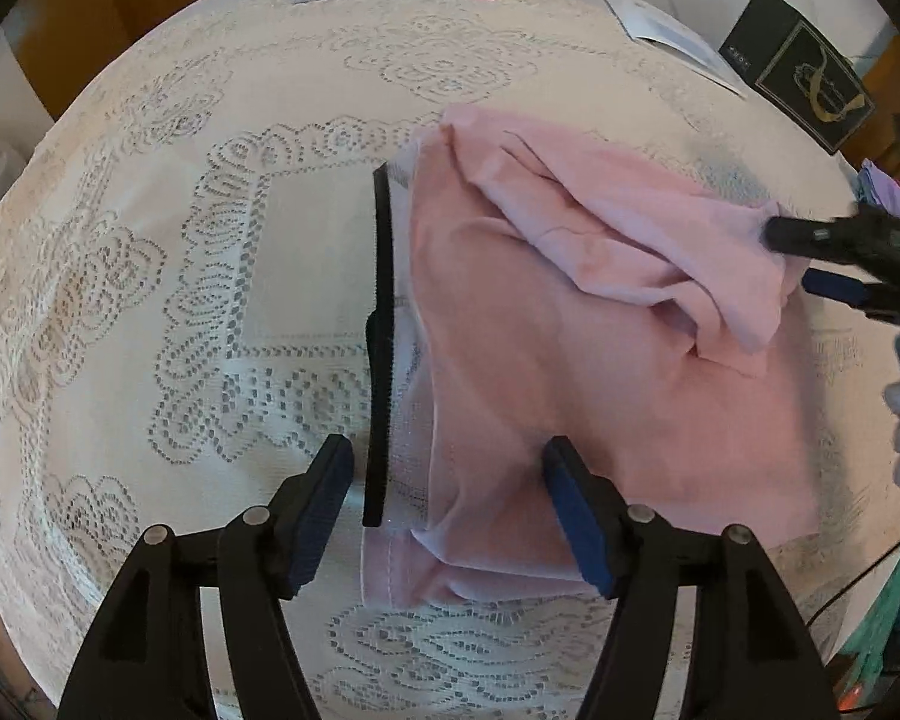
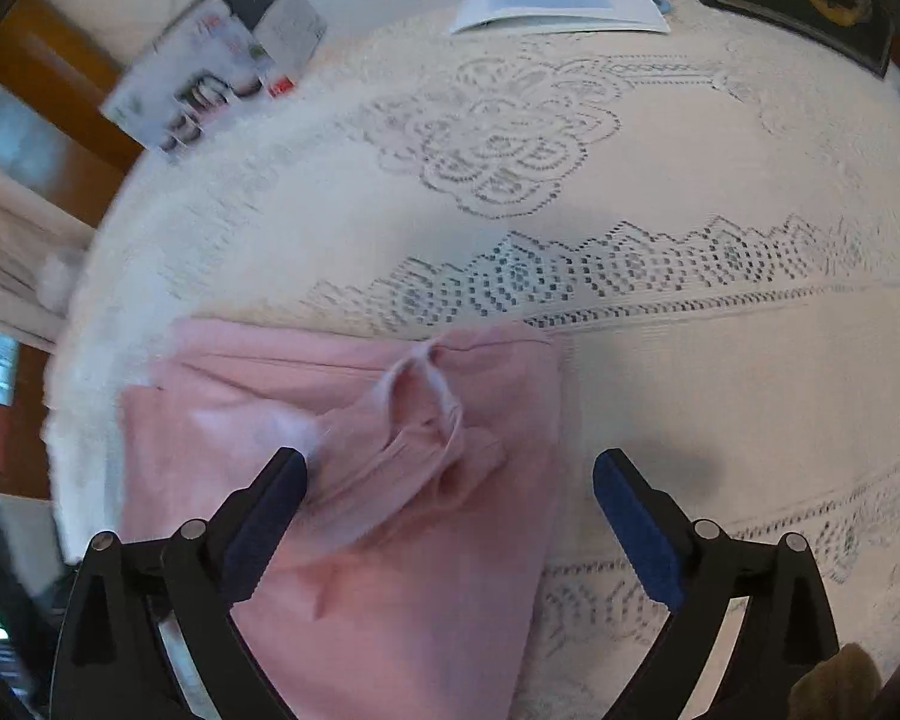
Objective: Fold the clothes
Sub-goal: 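Grasp the folded T-shirt bundle edge with the left gripper while the right gripper grasps nearby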
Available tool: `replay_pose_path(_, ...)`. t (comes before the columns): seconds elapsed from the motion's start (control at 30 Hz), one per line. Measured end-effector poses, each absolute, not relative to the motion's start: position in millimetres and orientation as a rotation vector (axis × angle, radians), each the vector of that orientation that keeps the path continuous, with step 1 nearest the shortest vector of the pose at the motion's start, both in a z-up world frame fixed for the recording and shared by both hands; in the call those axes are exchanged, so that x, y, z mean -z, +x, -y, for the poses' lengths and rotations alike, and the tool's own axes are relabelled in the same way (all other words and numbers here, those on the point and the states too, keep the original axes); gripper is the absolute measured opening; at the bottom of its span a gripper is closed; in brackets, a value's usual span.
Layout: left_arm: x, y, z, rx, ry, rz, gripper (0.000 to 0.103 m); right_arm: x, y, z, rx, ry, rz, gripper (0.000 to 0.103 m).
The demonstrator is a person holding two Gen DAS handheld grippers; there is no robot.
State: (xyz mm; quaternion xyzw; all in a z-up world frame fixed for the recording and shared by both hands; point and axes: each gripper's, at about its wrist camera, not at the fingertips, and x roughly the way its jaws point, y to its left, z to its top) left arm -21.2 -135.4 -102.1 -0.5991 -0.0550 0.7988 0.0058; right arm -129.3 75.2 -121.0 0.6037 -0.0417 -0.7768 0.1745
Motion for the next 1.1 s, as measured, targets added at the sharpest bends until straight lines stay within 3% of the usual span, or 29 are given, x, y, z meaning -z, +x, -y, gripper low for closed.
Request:
replay_pose_path(0.07,102,-20,129,-2.52,-1.881,0.129,0.067,122,-125,-66,2.226,1.687,0.025,0.089)
replay_pose_path(0.1,103,-19,125,-2.53,-1.885,0.105,0.065,121,-123,-61,2.242,1.678,-0.029,0.077)
replay_pose_path(0.13,102,-18,123,-2.527,-1.885,0.106,0.055,119,-121,-58,2.238,1.666,-0.038,0.066)
replay_pose_path(0.17,100,-18,121,-2.519,-1.885,0.113,0.048,117,-120,-56,2.233,1.659,-0.042,0.063)
replay_pose_path(0.2,99,-18,120,-2.512,-1.885,0.12,0.035,118,-119,-56,2.227,1.657,-0.046,0.059)
replay_pose_path(0.33,99,-17,116,-2.502,-1.882,0.119,0.018,117,-116,-60,2.202,1.647,-0.039,0.05)
replay_pose_path(0.47,100,-17,119,-2.489,-1.865,0.165,0.017,117,-115,-62,2.171,1.645,-0.027,0.05)
replay_pose_path(0.57,101,-16,123,-2.477,-1.851,0.228,0.017,116,-118,-66,2.145,1.648,0.039,0.055)
replay_pose_path(0.7,101,-19,117,-2.478,-1.861,0.191,0.014,116,-116,-59,2.135,1.647,-0.02,0.06)
replay_pose_path(0.77,100,-21,115,-2.465,-1.864,0.2,0.011,115,-115,-55,2.135,1.685,-0.068,0.05)
replay_pose_path(0.8,99,-22,115,-2.468,-1.855,0.203,0.011,114,-113,-54,2.116,1.685,-0.056,0.038)
replay_pose_path(0.83,98,-22,118,-2.47,-1.847,0.207,0.011,113,-110,-54,2.115,1.672,-0.054,0.038)
replay_pose_path(0.97,93,-16,127,-2.483,-1.83,0.216,0.013,115,-110,-57,2.11,1.661,-0.041,0.038)
replay_pose_path(1.1,95,-20,121,-2.503,-1.829,0.197,0.012,116,-110,-57,2.086,1.643,-0.038,0.048)
